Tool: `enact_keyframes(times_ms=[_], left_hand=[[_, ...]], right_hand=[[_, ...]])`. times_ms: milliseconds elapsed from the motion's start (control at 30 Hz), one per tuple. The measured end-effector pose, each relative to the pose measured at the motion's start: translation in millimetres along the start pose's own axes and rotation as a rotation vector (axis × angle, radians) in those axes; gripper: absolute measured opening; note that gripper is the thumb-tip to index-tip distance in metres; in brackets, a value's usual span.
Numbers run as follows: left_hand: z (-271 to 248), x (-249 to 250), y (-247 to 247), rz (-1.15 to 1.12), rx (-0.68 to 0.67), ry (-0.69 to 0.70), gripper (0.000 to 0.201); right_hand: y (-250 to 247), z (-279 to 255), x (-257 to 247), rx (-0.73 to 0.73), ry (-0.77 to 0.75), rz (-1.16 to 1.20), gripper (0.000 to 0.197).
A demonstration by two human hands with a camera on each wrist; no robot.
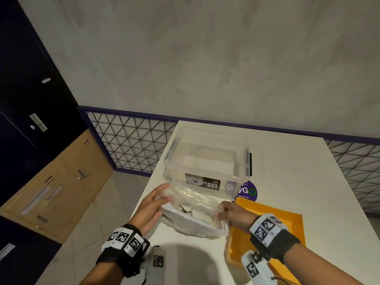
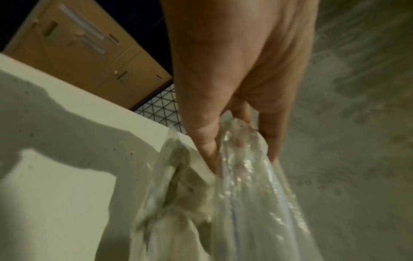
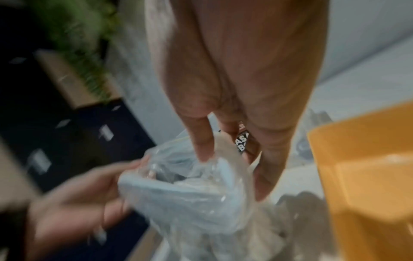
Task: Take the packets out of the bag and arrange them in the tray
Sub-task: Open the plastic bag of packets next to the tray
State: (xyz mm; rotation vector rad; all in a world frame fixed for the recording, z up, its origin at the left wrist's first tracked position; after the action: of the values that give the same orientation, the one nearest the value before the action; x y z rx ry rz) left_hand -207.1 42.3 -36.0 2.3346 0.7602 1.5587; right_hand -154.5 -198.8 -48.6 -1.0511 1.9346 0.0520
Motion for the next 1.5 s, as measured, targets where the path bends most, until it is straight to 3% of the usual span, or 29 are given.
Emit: enact_keyframes(times_ms=[100,167,267,333,400,467,567,667,733,867,967,1067,1133,1200,1267,1333,1400,1500], left_hand=[[-9,2,-7,0.430,-0.108,0.080,0.053],[-17,-6,-13,0.654,-0.210,0.086,0.046],[-25,-13,-25,0.615,-0.198,0.075,0.037],[-24,-15,-26,0.663,-0.187,0.052,0.045],[-20,-19,-22,0.951,-0.260,-0.011,0.064],[-12,-22,-20,1.198,-0.242,-0.047,0.070],[1,-24,-16,1.153,-0.089,-0.005,0.076],[5,-29,-14,0.919,-0.004,-0.026,0.081],[6,-31,-11,0.818,0.003,-0.033,0.085],[1,-31,-7,0.681,-0.016,0.020,0.091],[-7,-25,-6,0.598,-0.040,0.078,0.086],[-14,-20,-5,0.486,-0.076,0.102,0.074],[-21,-15,-4,0.522,-0.113,0.124,0.057],[-29,-13,0,0.674,-0.201,0.117,0.046],[-32,-20,3,0.915,-0.353,0.075,0.053],[-28,-27,2,1.186,-0.424,0.027,0.056],[-21,-28,-4,1.329,-0.366,-0.042,0.052],[-12,-23,-10,1.292,-0.230,-0.077,0.048]], right_hand=[[-11,4,5,-0.053,0.092,0.850,0.014],[-18,4,8,-0.125,0.135,1.203,0.028],[-21,3,12,-0.150,0.144,1.318,0.038],[-16,2,10,-0.165,0.139,1.310,0.035],[-9,0,4,-0.196,0.116,1.262,0.036],[-1,-2,-1,-0.294,0.104,1.191,0.040],[9,-6,-7,-0.404,0.159,0.992,0.040],[9,-4,-6,-0.181,0.052,0.347,0.066],[11,-9,-9,-0.049,-0.149,-0.075,0.073],[21,-24,-13,0.212,-0.468,-0.611,0.060],[28,-26,-11,0.232,-0.489,-0.832,0.057],[23,-20,-9,0.231,-0.394,-0.862,0.046],[10,-12,-6,0.247,-0.267,-0.737,0.055],[-2,-6,-5,0.245,-0.154,-0.584,0.064],[-5,-2,-9,0.236,-0.122,-0.524,0.069],[1,-1,-13,0.205,-0.125,-0.484,0.078],[8,-3,-13,0.132,-0.107,-0.485,0.091],[14,-12,-9,0.017,-0.075,-0.606,0.103]])
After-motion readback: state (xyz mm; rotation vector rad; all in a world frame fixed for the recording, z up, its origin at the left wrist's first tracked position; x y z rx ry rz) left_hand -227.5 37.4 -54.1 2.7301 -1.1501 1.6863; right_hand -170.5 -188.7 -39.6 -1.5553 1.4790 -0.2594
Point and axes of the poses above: each hand's wrist, its own z-axis towards the middle knuckle, its own y-axis out of the palm, x = y × z, the point moved 3 cm from there along z, towards the middle knuckle, and after that the axes turned 8 degrees about -z, right-handed, at the moved point
